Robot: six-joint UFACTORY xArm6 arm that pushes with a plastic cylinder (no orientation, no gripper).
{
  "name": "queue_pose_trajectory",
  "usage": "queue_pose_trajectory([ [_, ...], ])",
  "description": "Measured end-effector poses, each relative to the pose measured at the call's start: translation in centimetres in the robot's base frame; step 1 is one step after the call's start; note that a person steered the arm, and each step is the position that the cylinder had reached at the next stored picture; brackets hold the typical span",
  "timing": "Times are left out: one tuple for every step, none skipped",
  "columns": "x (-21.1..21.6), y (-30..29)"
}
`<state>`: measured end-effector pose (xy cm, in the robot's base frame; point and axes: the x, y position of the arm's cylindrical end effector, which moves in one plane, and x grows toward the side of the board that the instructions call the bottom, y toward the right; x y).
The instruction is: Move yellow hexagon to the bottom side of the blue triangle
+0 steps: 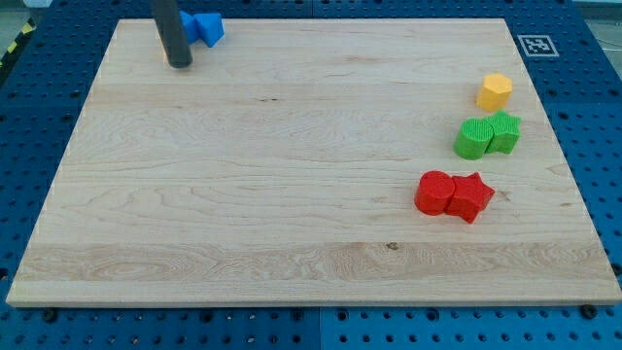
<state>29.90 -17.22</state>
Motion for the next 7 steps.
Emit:
queue_pose_trajectory([
  [1.7,5.9],
  [-0.8,12.2],
  [-5.4,19.4],
  [-6.8,28.5],
  [-6.1,38.4],
  [-2.7,46.6],
  [2.1,51.6],
])
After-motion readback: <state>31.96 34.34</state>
